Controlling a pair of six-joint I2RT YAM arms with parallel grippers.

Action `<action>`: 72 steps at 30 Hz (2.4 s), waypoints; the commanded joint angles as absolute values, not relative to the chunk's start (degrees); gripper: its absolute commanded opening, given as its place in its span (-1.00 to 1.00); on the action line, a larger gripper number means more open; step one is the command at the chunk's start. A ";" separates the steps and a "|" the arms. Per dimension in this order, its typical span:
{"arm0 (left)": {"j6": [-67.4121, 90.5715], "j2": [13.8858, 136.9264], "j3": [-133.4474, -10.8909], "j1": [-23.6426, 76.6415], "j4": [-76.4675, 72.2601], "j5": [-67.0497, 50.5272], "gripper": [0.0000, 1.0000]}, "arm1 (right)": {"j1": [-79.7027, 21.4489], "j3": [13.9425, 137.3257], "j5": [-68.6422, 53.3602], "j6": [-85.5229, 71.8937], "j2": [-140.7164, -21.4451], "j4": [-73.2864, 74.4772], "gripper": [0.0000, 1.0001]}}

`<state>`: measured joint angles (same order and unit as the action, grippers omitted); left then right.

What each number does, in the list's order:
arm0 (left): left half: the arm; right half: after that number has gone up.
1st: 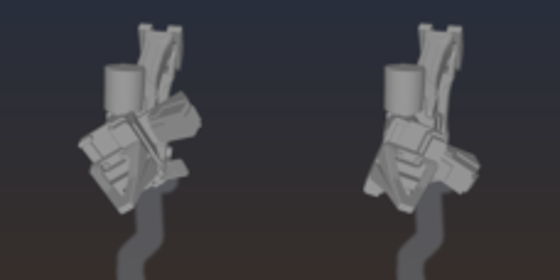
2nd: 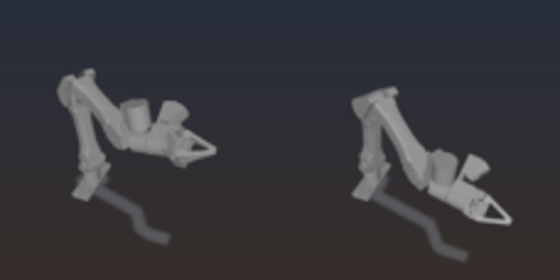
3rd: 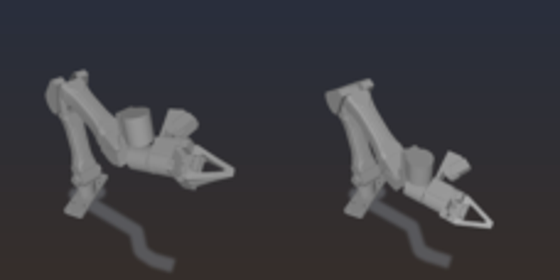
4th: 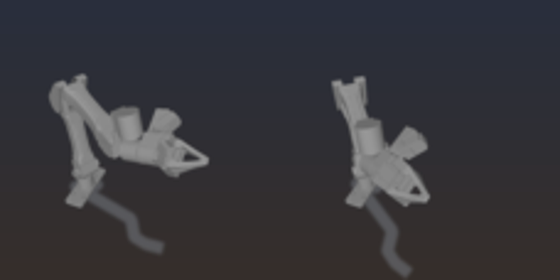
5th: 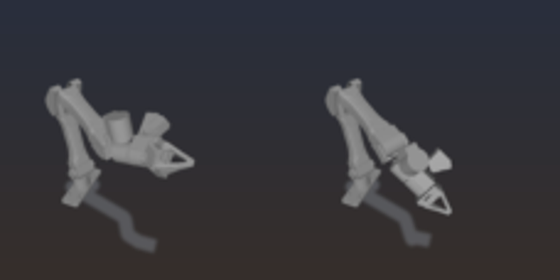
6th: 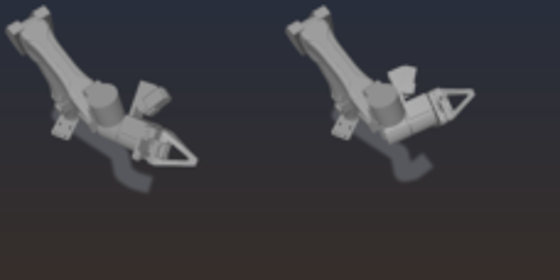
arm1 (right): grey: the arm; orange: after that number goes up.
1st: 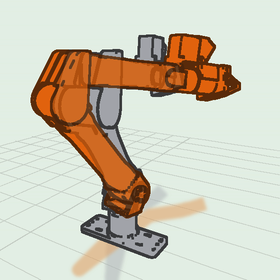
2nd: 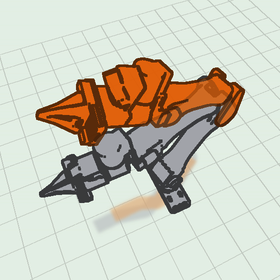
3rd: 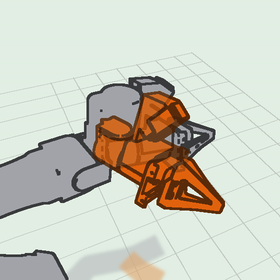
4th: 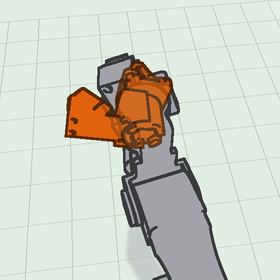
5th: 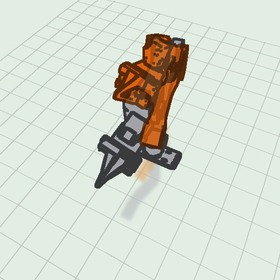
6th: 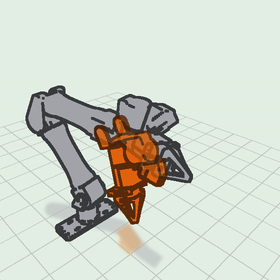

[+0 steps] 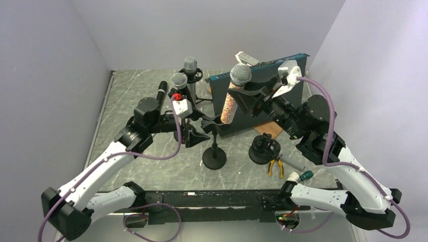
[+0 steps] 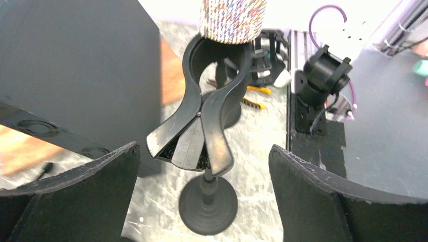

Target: Remove the microphone from the stand

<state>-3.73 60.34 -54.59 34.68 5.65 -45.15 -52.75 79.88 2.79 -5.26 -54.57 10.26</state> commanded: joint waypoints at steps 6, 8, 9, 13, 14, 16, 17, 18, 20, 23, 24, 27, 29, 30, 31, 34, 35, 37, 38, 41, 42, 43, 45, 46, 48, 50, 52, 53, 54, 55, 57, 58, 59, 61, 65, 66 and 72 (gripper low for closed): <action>6.39 50.85 -58.99 34.61 -0.33 -34.90 0.99 | -52.82 80.63 7.18 -14.43 -52.25 3.76 -1.00; 9.96 51.52 -62.69 34.63 3.24 -33.19 0.95 | -52.82 80.16 5.15 -16.05 -53.09 2.42 -1.00; 12.07 52.20 -65.28 34.61 4.13 -33.32 0.94 | -52.90 79.24 4.36 -17.27 -53.28 0.83 -1.00; 16.94 54.68 -71.80 34.63 5.60 -38.42 0.99 | -52.88 76.43 -0.40 -21.67 -55.24 -6.60 -1.00; 17.89 54.70 -72.11 34.69 4.22 -39.73 0.99 | -52.84 76.79 -1.75 -22.37 -56.11 -6.90 -1.00; 19.84 53.95 -71.04 34.80 0.80 -40.78 0.97 | -52.89 77.65 -3.34 -23.46 -57.76 -7.41 -1.00; 20.80 53.55 -70.17 34.85 -1.99 -41.03 0.92 | -52.90 77.53 -4.22 -24.14 -58.26 -8.10 -1.00; 21.68 53.21 -69.44 34.87 -3.84 -41.47 0.87 | -52.80 77.27 -5.04 -24.68 -58.58 -8.97 -1.00; 23.21 53.32 -68.16 35.02 -6.74 -42.73 0.79 | -52.82 76.58 -6.61 -26.19 -59.28 -10.52 -1.00; 24.12 54.23 -67.96 35.45 -7.35 -44.10 0.64 | -52.82 75.65 -8.03 -27.99 -60.14 -11.63 -1.00; 24.09 54.47 -67.86 35.50 -7.14 -44.01 0.59 | -52.84 75.41 -8.28 -28.56 -60.38 -11.91 -1.00; 23.22 55.12 -67.96 35.73 -5.52 -42.66 0.46 | -52.87 73.96 -9.28 -30.49 -60.67 -13.64 -1.00; 22.88 55.32 -68.02 35.77 -5.25 -42.32 0.34 | -52.85 73.49 -10.03 -31.13 -61.00 -14.56 -1.00; 22.86 55.43 -67.99 35.76 -5.27 -42.09 0.28 | -52.86 73.60 -10.14 -31.42 -61.26 -14.40 -1.00; 22.88 55.60 -68.14 35.77 -4.89 -42.11 0.20 | -52.83 73.72 -10.34 -31.72 -61.49 -14.21 -1.00; 22.26 55.94 -68.80 35.76 -3.19 -42.68 -0.08 | -52.82 73.38 -10.43 -31.64 -61.70 -14.36 -1.00; 21.90 55.86 -68.87 35.76 -2.61 -42.61 -0.17 | -52.82 73.12 -10.41 -31.64 -61.78 -14.45 -1.00; 20.79 55.41 -69.02 35.72 -0.93 -42.01 -0.45 | -52.83 72.59 -10.27 -31.82 -61.83 -14.58 -1.00; 19.81 55.05 -69.25 35.72 0.54 -41.00 -0.64 | -52.81 72.45 -10.23 -31.75 -61.95 -14.55 -1.00; 15.52 53.62 -70.74 35.75 6.37 -36.88 -1.00 | -52.83 73.28 -9.31 -30.50 -62.11 -12.33 -0.41; 14.02 53.04 -71.29 35.77 9.01 -34.97 -1.00 | -52.89 73.83 -8.48 -29.90 -62.13 -10.87 -0.06; 12.65 52.39 -71.77 35.77 10.78 -33.03 -1.00 | -52.83 74.31 -7.34 -29.13 -61.91 -9.44 0.25; 9.79 50.67 -72.36 35.77 14.09 -27.23 -1.00 | -52.83 74.46 -3.88 -27.74 -61.04 -6.69 0.71; 8.38 49.69 -72.60 35.76 15.74 -24.04 -1.00 | -52.82 74.19 -1.82 -27.29 -60.29 -5.66 0.88; 5.76 48.00 -73.54 35.77 19.36 -14.98 -1.00 | -52.85 73.46 2.38 -25.99 -58.71 -4.21 0.99; 3.14 46.84 -74.36 35.77 22.61 -3.96 -1.00 | -52.82 72.80 5.08 -24.09 -57.01 -3.00 0.99; 1.26 46.31 -74.91 35.72 24.97 7.54 -1.00 | -52.82 72.60 7.08 -22.22 -55.62 -1.79 0.99; 0.78 45.94 -74.73 35.74 25.45 13.29 -1.00 | -52.89 72.50 8.14 -21.42 -55.04 -1.25 0.98; -1.04 45.56 -74.19 35.70 25.24 18.29 -1.00 | -52.83 72.39 9.04 -20.86 -54.54 -0.74 0.98; -2.46 45.10 -72.94 35.66 24.47 23.23 -1.00 | -52.82 72.23 9.86 -20.24 -54.09 -0.37 0.98; -4.40 44.07 -70.12 35.48 21.76 31.88 -1.00 | -52.82 71.47 11.26 -19.43 -53.04 -0.27 0.98; -5.66 44.05 -68.85 35.10 20.54 35.02 -1.00 | -52.82 71.04 11.70 -19.17 -52.62 -0.26 0.98; -6.98 44.52 -67.77 34.58 19.24 37.74 -1.00 | -52.82 70.68 11.95 -18.94 -52.23 -0.26 0.98; -8.56 46.39 -65.68 32.28 17.34 41.44 -1.00 | -52.84 70.41 12.36 -18.41 -51.96 -0.25 0.98; 3.44 50.04 -63.81 19.56 18.76 37.39 -1.00 | -52.87 70.57 12.66 -17.71 -52.08 1.77 0.98; 6.86 50.68 -62.89 16.53 18.44 34.28 -1.00 | -52.83 70.65 12.58 -17.75 -52.08 2.26 0.98; 15.17 62.06 -61.53 1.05 13.14 20.09 -1.00 | -52.81 68.81 12.62 -18.04 -50.70 3.29 0.97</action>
<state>8.16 56.51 -60.64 7.90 20.43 29.06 -52.75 69.73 11.49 -18.92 -52.14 2.85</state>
